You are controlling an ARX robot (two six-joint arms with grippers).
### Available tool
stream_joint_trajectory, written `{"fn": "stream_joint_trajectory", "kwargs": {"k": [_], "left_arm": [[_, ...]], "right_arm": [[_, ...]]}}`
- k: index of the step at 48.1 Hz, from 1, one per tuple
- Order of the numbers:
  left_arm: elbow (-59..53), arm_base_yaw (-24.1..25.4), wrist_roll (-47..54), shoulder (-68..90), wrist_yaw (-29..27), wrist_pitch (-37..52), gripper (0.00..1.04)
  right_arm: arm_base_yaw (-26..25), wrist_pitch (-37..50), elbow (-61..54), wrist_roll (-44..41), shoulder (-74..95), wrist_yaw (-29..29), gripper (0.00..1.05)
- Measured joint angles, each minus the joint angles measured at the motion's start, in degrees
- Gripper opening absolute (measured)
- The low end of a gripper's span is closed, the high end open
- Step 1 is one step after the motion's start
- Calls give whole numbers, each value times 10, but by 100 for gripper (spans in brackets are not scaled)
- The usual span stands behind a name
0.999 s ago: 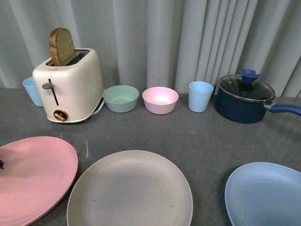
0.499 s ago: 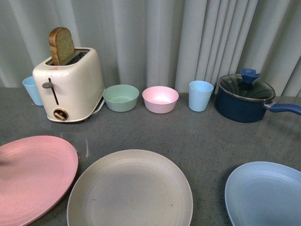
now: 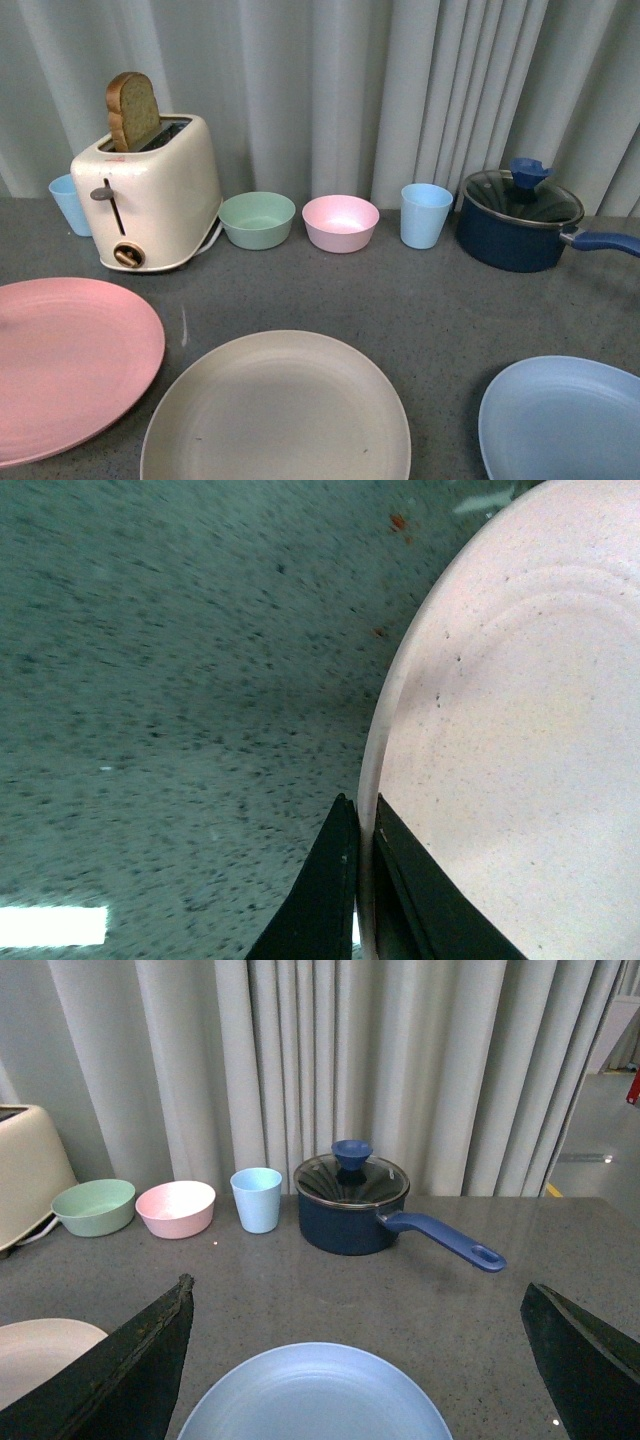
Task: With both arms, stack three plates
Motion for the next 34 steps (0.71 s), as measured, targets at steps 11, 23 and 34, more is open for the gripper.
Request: {"fn": "stream_joint_trajectory", "kwargs": {"k": [11, 23, 34], "left_arm": [[18, 40, -11, -56, 41, -50, 3], [9, 42, -37, -144, 120, -88, 3], [-79, -45, -86, -231, 134, -64, 3]], "right_arm": [[0, 0, 0, 0, 0, 0, 97], [0, 0, 0, 0, 0, 0, 97], [0, 0, 0, 0, 0, 0, 97]]}}
